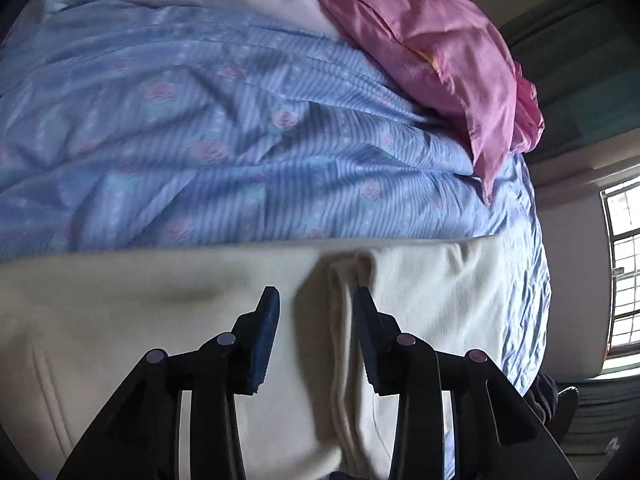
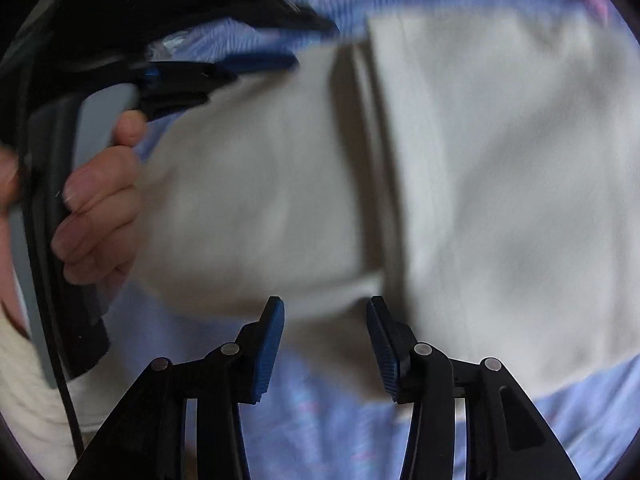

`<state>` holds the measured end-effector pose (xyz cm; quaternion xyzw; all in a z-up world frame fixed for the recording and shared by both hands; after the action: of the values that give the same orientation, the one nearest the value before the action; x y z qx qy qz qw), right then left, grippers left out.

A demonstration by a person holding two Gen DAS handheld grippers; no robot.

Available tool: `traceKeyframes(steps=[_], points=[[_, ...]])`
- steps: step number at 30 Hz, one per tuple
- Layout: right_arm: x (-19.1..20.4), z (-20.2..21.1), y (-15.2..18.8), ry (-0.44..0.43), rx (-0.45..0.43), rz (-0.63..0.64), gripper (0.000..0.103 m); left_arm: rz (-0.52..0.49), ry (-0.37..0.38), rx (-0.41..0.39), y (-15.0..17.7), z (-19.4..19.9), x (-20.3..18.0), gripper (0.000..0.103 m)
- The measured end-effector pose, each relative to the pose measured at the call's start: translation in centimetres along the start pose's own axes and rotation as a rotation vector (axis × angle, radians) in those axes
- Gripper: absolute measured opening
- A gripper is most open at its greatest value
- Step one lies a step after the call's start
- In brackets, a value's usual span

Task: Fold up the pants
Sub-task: 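Move the left gripper to the waistband and close on it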

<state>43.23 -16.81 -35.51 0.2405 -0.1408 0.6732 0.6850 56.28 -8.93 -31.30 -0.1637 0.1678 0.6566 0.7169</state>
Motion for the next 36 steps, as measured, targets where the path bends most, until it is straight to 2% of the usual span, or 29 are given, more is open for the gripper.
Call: traceKeyframes(steps=[2, 5, 7, 10, 12, 14, 18, 22, 24, 28, 33, 36], points=[[0.0, 0.4, 1.1, -0.002, -0.006, 0.001, 0.046, 0.007, 0.007, -0.014, 1.6, 1.0, 0.2, 0.039], [-0.2, 2.2, 2.7, 0.061, -0.072, 0.043, 0.046, 0.01, -0.015, -0.047, 4.6, 2.4, -0.1, 0.045], [-0.9, 3.8, 4.0, 0.093, -0.111, 0.045, 0.046, -0.008, -0.061, -0.061, 6.8, 3.2, -0.4, 0.046], [-1.6, 5.8, 4.8, 0.13, -0.143, 0.046, 0.046, -0.032, -0.114, -0.085, 9.7, 4.6, -0.4, 0.055], [-1.9, 6.9, 5.1, 0.187, -0.159, 0.046, 0.05, -0.033, -0.15, -0.117, 11.6, 5.9, 0.0, 0.062], [-1.4, 8.1, 5.7, 0.221, -0.185, 0.056, 0.052, -0.014, -0.198, -0.147, 13.3, 7.3, 1.1, 0.063], [1.3, 9.1, 6.6, 0.248, -0.228, 0.097, 0.058, 0.101, -0.268, -0.209, 15.9, 9.7, 5.5, 0.071], [3.9, 8.2, 5.8, 0.286, -0.255, 0.132, 0.061, 0.248, -0.252, -0.254, 17.9, 11.4, 11.4, 0.076], [5.3, 7.1, 5.1, 0.303, -0.246, 0.155, 0.061, 0.288, -0.26, -0.276, 18.4, 12.1, 13.9, 0.081], [9.1, 4.6, 3.1, 0.328, -0.229, 0.228, 0.061, 0.329, -0.287, -0.282, 18.1, 12.9, 18.8, 0.081], [14.0, 2.1, 0.6, 0.365, -0.227, 0.338, 0.061, 0.316, -0.222, -0.226, 15.5, 11.9, 23.1, 0.081], [15.5, 0.6, -0.8, 0.379, -0.217, 0.355, 0.061, 0.373, -0.122, -0.183, 14.3, 10.3, 25.7, 0.081]])
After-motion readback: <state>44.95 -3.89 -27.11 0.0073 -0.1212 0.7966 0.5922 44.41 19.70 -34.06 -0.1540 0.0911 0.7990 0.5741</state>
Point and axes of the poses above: each gripper's, at about its wrist camera, not at the fingertips, and z roughly against the way its jaws point, x to its left, y to its underside, the point moved 6 cm from there along -z, roughly the way its jaws point, and after that the axes turned 12 degrees about x, right-handed, at the moved point
